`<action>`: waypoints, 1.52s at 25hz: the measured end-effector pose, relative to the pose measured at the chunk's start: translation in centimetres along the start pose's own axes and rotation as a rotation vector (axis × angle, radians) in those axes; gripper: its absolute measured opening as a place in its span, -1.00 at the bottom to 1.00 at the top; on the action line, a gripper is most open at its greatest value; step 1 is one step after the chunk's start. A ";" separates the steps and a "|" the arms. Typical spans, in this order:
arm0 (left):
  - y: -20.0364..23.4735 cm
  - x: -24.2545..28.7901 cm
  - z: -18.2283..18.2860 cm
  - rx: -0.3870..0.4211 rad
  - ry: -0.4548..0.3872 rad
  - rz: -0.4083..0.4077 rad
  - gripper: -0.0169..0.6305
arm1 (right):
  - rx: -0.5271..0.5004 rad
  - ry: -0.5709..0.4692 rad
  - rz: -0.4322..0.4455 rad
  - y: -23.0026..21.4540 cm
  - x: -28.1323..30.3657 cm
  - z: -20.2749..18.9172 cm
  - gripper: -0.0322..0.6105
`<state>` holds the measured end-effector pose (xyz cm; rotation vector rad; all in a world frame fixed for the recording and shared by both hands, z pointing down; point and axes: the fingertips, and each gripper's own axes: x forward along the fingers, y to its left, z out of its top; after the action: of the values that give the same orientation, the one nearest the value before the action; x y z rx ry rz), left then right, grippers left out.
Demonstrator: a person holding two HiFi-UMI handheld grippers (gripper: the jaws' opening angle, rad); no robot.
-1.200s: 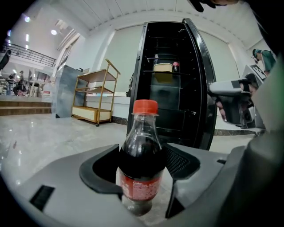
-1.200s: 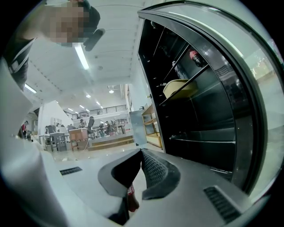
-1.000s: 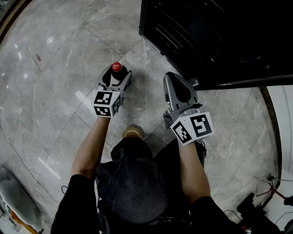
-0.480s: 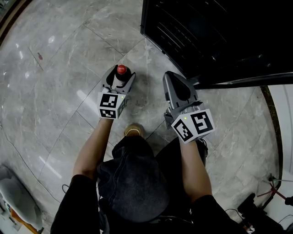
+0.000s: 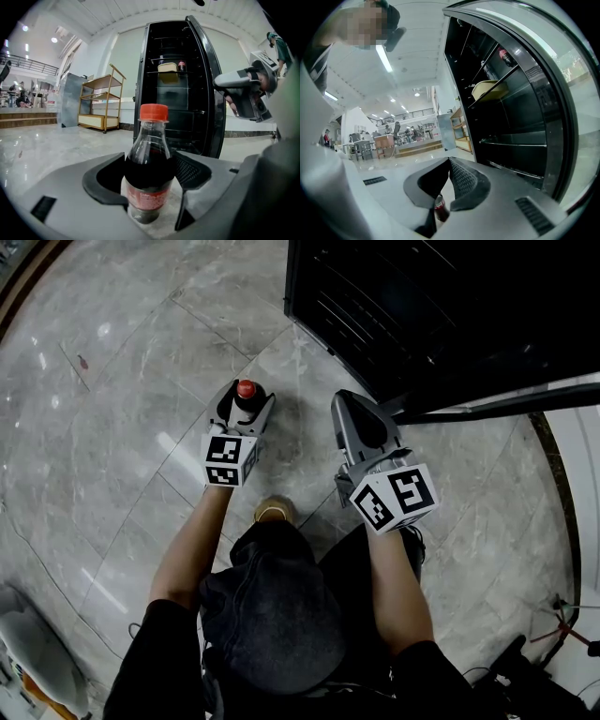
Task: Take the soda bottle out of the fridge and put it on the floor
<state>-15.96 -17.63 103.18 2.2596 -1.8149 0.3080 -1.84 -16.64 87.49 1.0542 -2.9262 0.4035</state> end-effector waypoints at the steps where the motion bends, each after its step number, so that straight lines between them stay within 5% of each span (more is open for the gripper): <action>1: 0.0 0.0 0.0 0.001 0.004 0.001 0.01 | 0.002 -0.001 0.000 0.0 -0.1 0.1 -0.83; 7: 0.0 0.0 -0.1 0.010 0.011 0.015 0.03 | 0.000 -0.004 0.002 0.0 -0.5 0.1 -0.83; 12: 0.3 -0.1 -0.3 -0.003 0.017 0.022 0.24 | 0.002 0.000 0.006 0.1 -0.5 0.1 -0.83; 23: -0.3 -1.7 1.8 -0.014 0.005 0.004 0.26 | 0.008 -0.002 0.017 0.6 -0.4 0.7 -0.83; 32: -0.7 -4.2 9.7 -0.043 0.008 -0.042 0.26 | -0.011 0.015 0.026 2.4 0.4 5.7 -0.83; 38: -0.9 -8.5 20.7 -0.078 0.030 -0.053 0.26 | 0.002 0.075 0.032 5.3 -0.1 14.7 -0.83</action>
<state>-16.47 -15.81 80.89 2.2342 -1.7181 0.2564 -3.90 -16.20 72.01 0.9721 -2.8803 0.4375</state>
